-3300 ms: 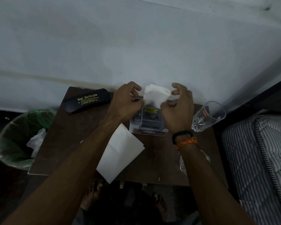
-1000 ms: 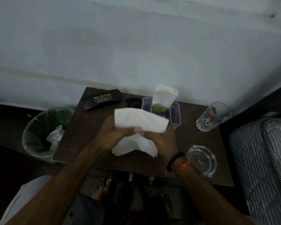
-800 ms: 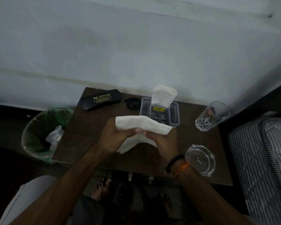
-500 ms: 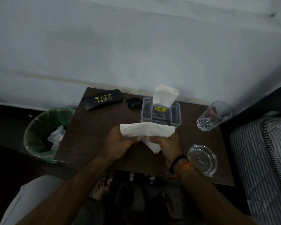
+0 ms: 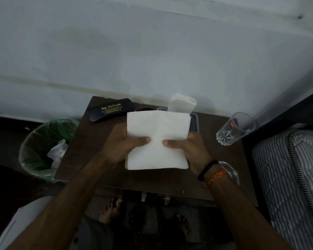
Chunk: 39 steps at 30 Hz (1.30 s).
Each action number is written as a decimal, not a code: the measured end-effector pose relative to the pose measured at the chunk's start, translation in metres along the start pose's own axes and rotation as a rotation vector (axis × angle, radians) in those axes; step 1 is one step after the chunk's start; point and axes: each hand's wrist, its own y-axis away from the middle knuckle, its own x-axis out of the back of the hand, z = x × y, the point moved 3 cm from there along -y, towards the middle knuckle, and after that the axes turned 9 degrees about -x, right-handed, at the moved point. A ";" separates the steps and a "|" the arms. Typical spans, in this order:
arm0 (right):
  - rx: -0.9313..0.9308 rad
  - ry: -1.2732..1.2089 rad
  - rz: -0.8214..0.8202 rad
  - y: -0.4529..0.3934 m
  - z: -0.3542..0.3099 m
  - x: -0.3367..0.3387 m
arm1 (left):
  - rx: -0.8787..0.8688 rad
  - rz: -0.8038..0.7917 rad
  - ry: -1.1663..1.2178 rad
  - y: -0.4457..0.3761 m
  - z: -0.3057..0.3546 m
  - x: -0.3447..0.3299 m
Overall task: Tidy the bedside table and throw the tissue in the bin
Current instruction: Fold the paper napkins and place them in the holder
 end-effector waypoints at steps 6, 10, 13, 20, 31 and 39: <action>-0.060 -0.023 -0.059 -0.001 -0.012 0.001 | 0.087 -0.034 0.134 -0.004 0.011 -0.010; -0.057 -0.075 -0.051 -0.001 -0.012 -0.001 | 0.131 0.026 0.163 -0.006 0.012 -0.019; -0.050 -0.084 -0.052 0.000 -0.015 -0.001 | 0.134 0.055 0.176 -0.009 0.013 -0.021; -0.019 -0.090 0.020 -0.002 -0.014 -0.002 | 0.079 0.105 0.099 -0.014 0.015 -0.022; 0.054 0.122 0.227 0.001 -0.012 -0.012 | -0.001 0.117 0.079 -0.012 0.015 -0.045; 0.185 0.371 0.308 0.014 -0.013 -0.038 | 0.043 0.211 0.155 -0.012 0.014 -0.059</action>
